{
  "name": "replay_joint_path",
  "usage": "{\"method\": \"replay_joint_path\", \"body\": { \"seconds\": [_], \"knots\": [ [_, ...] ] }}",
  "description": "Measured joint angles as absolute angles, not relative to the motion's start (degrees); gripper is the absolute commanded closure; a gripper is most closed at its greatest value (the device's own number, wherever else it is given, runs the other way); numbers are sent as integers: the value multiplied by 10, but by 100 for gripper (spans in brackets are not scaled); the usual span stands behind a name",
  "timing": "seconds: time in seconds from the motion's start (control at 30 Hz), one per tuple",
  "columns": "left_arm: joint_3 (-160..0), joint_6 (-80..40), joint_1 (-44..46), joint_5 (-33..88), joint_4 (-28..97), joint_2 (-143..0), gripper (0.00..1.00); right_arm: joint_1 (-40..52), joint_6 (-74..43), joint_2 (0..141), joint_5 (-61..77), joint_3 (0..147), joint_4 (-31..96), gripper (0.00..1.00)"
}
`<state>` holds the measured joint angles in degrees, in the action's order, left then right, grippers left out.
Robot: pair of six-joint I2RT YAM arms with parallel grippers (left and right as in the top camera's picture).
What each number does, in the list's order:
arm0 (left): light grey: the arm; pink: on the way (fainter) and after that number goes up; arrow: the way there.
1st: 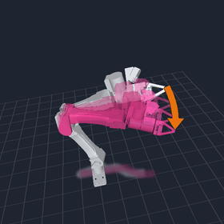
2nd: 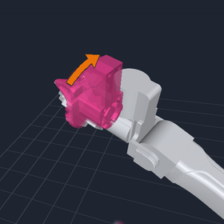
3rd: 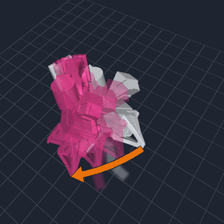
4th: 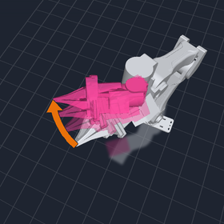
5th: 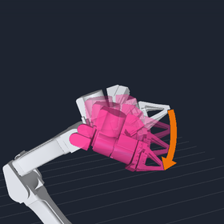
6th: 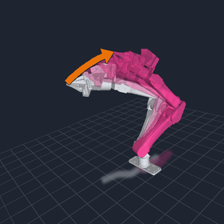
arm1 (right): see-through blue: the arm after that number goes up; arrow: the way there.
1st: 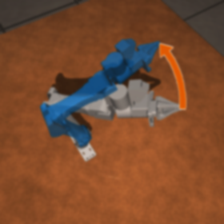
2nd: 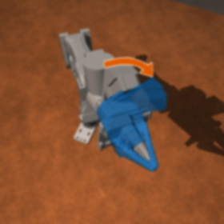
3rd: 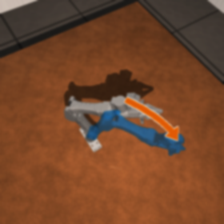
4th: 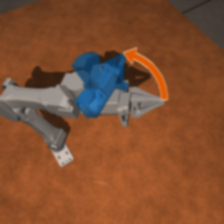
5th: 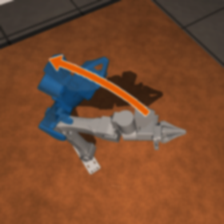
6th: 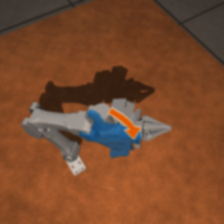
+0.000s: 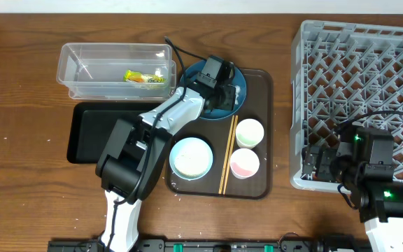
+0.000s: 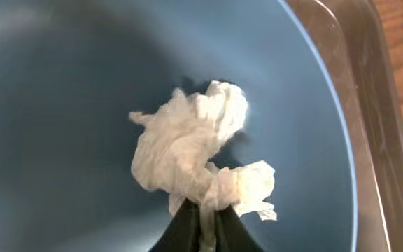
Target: Sort waste into correct bins and load items into the dishwasher rack
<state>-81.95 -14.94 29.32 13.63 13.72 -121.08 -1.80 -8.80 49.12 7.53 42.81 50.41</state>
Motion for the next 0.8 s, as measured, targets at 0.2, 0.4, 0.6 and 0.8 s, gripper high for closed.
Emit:
{"method": "replay_joint_path", "body": {
  "seconds": [0.2,0.4,0.6,0.8],
  "knots": [
    [-820,-150,287,138,173,-1205,94,-18,-88,491,75,428,504,1],
    [-814,-149,232,135,239,-1134,94,-18,-88,491,77,428,505,1],
    [-814,-135,133,133,243,-1028,94,-18,-88,491,77,428,504,1],
    [-814,-130,53,131,242,-1003,75,-18,-88,491,77,428,503,1]
  ]
}}
